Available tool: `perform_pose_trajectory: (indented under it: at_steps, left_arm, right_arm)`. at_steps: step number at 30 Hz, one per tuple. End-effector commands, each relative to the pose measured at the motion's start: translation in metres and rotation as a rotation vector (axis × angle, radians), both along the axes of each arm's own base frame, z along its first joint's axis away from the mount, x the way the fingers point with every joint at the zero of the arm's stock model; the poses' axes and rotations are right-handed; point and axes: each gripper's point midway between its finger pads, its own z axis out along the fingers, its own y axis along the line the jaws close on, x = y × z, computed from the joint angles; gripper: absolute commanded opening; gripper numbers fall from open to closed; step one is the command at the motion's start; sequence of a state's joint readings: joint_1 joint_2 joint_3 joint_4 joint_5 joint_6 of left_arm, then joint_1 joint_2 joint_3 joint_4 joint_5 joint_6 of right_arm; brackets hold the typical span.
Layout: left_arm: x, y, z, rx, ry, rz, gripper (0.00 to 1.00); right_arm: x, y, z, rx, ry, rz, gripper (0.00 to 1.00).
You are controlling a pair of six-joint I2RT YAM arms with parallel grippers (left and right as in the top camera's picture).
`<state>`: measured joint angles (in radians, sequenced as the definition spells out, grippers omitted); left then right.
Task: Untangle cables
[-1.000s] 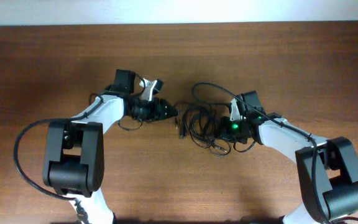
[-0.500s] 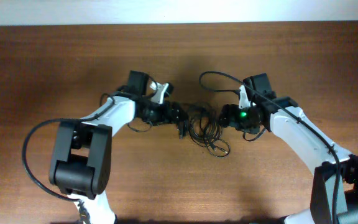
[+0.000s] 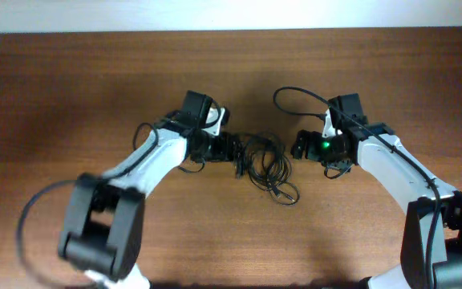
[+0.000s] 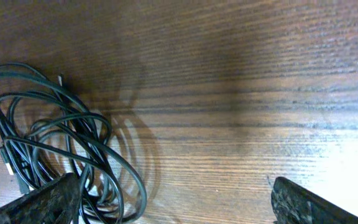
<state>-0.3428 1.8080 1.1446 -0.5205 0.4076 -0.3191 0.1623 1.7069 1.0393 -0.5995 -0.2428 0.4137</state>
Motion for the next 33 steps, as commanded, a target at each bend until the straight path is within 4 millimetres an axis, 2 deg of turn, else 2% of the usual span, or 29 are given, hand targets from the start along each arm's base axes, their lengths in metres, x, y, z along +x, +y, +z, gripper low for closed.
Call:
perform_pose_trajectory:
  at_steps: [1,3,6,9,12,16,18,19,20,22,24,26,28,30,33]
  left_arm:
    - [0.004,-0.001,0.045,0.077,-0.139,0.076,0.92]
    - [-0.009,-0.021,0.044,0.08,-0.139,0.018,0.99]
    - [-0.028,-0.049,0.043,0.072,-0.143,-0.064,0.99]
    - [-0.041,-0.064,0.041,0.082,-0.146,-0.113,0.99]
    - [-0.047,-0.07,0.036,0.09,-0.133,-0.128,0.99]
    - [-0.048,-0.066,0.031,0.112,-0.098,-0.052,0.99]
    - [-0.047,-0.059,0.023,0.153,-0.076,0.021,0.99]
    - [-0.047,-0.057,0.016,0.176,-0.059,0.06,0.99]
    - [-0.048,-0.056,0.005,0.195,-0.033,0.077,0.98]
    - [-0.051,-0.057,-0.007,0.215,-0.011,0.068,0.88]
    - [-0.057,-0.063,-0.032,0.247,0.025,0.041,0.73]
    - [-0.06,-0.067,-0.045,0.26,0.038,0.027,0.7]
    - [-0.061,-0.068,-0.054,0.27,0.048,0.022,0.57]
    - [-0.058,-0.067,-0.058,0.283,0.038,0.029,0.55]
    - [-0.048,-0.051,-0.065,0.373,-0.011,0.066,0.49]
  right_arm:
    - [-0.002,-0.003,-0.006,-0.024,0.008,0.005,0.99]
    - [-0.003,-0.003,-0.006,-0.023,0.009,0.005,0.99]
    - [-0.003,-0.003,-0.006,-0.023,0.01,0.005,0.98]
    - [-0.003,-0.003,-0.006,-0.023,0.01,0.005,0.99]
    - [-0.003,-0.003,-0.006,-0.023,0.01,0.005,0.99]
    - [-0.002,-0.005,-0.006,-0.031,0.009,0.0,0.99]
    - [-0.001,-0.019,-0.009,-0.092,0.015,-0.074,0.99]
    - [-0.004,-0.036,-0.012,-0.144,0.043,-0.177,0.99]
    - [-0.005,-0.039,-0.012,-0.15,0.051,-0.186,0.99]
    - [-0.005,-0.04,-0.013,-0.15,0.053,-0.189,0.99]
    - [-0.003,-0.044,-0.012,-0.167,0.044,-0.197,0.99]
    - [-0.003,-0.044,-0.013,-0.167,0.044,-0.198,0.99]
    - [-0.004,-0.044,-0.014,-0.167,0.049,-0.197,0.99]
    - [-0.004,-0.044,-0.014,-0.167,0.052,-0.196,0.99]
    - [-0.006,-0.042,-0.014,-0.161,0.058,-0.193,0.99]
